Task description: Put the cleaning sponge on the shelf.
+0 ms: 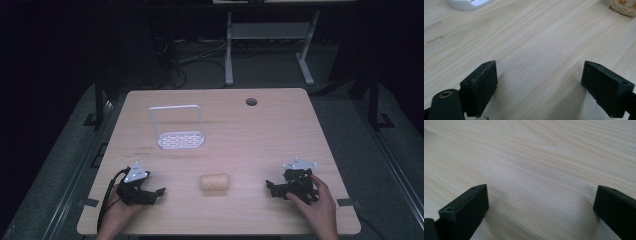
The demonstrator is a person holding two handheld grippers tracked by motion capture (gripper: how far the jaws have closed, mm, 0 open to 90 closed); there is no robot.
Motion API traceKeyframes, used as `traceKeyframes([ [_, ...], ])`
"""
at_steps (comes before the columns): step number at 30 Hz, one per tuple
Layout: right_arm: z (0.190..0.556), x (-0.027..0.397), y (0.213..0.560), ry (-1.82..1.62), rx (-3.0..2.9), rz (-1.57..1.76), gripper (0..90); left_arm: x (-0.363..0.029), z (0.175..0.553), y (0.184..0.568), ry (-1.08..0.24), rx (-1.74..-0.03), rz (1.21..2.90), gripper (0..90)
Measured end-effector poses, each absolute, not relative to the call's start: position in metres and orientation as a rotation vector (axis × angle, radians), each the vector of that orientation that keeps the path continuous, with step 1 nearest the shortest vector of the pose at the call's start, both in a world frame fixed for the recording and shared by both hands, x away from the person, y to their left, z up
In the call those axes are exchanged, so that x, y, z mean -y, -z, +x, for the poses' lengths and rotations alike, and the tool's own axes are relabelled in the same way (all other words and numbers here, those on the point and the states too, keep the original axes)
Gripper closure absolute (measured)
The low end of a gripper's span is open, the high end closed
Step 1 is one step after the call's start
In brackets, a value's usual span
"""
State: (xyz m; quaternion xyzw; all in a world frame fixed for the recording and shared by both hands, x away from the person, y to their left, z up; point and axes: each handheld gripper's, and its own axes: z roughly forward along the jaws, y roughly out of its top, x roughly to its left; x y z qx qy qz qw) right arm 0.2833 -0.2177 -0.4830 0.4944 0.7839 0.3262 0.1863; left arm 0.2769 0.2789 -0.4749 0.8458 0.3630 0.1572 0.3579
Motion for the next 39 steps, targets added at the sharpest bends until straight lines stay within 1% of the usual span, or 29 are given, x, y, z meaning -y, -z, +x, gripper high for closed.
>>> traceKeyframes([
  [9, 0.283, 0.218, 0.483, -0.918, -2.208, 1.391, 0.0, -0.278, 0.28, 0.473, -0.397, -0.916, 2.202, 13.8],
  [24, 0.283, 0.218, 0.483, -0.918, -2.209, 1.391, 0.0, -0.272, 0.282, 0.466, -0.322, -0.85, 2.239, 13.7],
  [39, 0.283, 0.218, 0.483, -0.919, -2.209, 1.392, 0.0, -0.264, 0.287, 0.448, -0.305, -0.784, 2.237, 13.8],
])
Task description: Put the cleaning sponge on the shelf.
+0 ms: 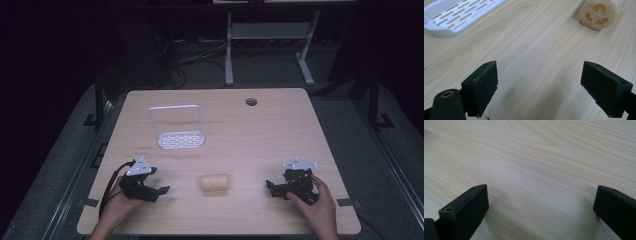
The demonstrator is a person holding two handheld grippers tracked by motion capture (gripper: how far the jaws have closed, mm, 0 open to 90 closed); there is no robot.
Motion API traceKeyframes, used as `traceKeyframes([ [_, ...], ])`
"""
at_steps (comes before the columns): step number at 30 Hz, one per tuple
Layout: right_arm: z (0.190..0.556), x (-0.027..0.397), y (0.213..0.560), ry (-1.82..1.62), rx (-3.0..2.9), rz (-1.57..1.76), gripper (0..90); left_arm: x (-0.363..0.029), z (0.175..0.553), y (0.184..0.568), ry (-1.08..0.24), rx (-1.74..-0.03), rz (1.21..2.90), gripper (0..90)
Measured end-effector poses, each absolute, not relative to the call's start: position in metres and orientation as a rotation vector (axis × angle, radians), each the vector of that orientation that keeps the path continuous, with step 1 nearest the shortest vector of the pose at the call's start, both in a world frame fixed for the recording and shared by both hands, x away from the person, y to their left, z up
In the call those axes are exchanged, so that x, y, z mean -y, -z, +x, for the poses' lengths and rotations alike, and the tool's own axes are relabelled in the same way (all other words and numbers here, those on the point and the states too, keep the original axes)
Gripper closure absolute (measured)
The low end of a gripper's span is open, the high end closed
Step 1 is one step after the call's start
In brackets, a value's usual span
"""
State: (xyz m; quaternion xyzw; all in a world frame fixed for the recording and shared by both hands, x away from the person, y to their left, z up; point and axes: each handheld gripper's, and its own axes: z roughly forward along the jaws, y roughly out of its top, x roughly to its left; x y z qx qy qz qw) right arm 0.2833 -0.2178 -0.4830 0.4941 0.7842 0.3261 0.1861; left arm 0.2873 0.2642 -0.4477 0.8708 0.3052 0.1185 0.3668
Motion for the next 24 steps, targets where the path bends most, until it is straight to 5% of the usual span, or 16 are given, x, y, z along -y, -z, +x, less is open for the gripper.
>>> traceKeyframes([
  [24, 0.283, 0.218, 0.483, -0.918, -2.208, 1.388, 0.0, -0.242, 0.297, 0.43, -0.249, -0.657, 2.274, 13.8],
])
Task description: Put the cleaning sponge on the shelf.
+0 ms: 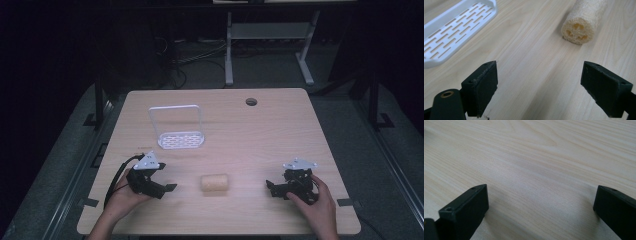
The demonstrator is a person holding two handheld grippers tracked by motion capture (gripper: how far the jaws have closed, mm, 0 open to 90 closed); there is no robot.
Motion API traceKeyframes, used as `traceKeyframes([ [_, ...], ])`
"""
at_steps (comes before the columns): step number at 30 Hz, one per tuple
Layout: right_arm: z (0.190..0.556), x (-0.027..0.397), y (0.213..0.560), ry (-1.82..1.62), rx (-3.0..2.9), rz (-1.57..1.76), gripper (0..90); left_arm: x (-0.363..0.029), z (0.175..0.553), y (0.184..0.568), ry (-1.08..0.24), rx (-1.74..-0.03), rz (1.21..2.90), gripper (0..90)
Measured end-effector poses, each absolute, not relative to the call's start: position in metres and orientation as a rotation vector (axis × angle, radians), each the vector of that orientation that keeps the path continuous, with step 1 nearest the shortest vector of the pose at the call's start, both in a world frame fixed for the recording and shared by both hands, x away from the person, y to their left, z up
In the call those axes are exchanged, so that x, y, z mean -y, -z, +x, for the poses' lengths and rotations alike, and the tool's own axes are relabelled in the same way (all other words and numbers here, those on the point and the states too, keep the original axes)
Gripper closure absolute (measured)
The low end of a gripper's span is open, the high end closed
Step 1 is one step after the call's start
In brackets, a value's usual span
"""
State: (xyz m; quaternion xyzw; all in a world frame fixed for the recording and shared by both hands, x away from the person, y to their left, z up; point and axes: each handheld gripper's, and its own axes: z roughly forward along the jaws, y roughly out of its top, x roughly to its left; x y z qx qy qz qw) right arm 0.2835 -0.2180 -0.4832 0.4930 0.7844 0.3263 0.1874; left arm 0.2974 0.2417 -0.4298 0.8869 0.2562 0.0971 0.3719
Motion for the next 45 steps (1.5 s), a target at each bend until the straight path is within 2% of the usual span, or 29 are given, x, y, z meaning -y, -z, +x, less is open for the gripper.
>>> traceKeyframes([
  [45, 0.283, 0.218, 0.483, -0.918, -2.207, 1.388, 0.0, -0.185, 0.322, 0.411, -0.153, -0.44, 2.315, 13.8],
])
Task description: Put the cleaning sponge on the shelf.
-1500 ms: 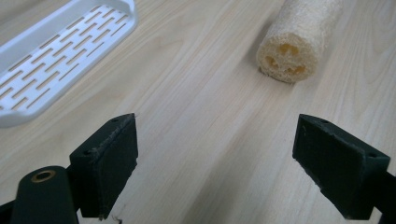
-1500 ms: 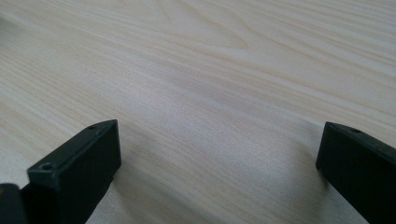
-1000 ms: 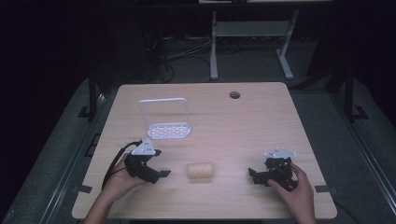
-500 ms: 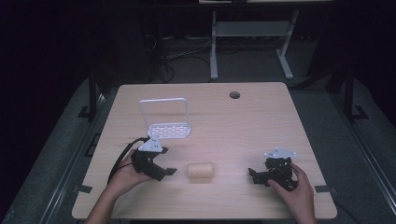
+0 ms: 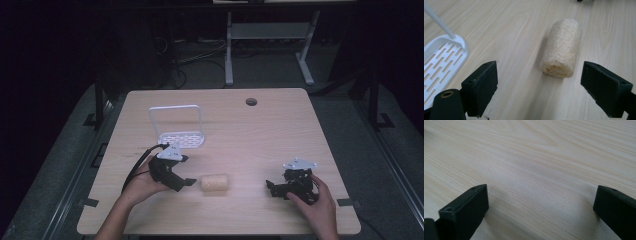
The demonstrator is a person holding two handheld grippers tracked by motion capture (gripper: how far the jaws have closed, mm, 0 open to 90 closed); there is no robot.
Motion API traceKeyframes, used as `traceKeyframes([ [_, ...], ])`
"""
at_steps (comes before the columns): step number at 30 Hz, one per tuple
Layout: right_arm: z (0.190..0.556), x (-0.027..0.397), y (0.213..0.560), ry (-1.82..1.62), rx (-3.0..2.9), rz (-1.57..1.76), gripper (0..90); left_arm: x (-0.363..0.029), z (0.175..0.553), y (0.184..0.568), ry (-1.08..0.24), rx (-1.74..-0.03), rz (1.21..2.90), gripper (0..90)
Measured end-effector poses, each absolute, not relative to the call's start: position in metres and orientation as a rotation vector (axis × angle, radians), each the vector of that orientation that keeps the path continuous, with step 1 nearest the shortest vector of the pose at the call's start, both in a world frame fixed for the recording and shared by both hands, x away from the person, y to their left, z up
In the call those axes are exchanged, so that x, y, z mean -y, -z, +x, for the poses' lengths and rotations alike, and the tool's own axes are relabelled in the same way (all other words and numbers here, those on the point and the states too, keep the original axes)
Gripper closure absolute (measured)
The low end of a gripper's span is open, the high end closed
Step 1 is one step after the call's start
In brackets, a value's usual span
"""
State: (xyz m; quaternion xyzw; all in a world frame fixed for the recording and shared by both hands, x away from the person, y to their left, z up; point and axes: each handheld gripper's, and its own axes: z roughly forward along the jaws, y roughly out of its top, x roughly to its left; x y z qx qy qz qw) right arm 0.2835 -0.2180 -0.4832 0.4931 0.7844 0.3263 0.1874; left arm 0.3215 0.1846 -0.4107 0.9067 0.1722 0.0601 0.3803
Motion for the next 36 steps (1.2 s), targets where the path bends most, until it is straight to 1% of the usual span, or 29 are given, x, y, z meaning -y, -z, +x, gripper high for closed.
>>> traceKeyframes([
  [22, 0.283, 0.218, 0.483, -0.918, -2.207, 1.388, 0.0, -0.154, 0.33, 0.406, -0.116, -0.331, 2.34, 13.7],
  [36, 0.283, 0.218, 0.483, -0.918, -2.208, 1.388, 0.0, -0.135, 0.332, 0.414, -0.082, -0.28, 2.359, 13.7],
])
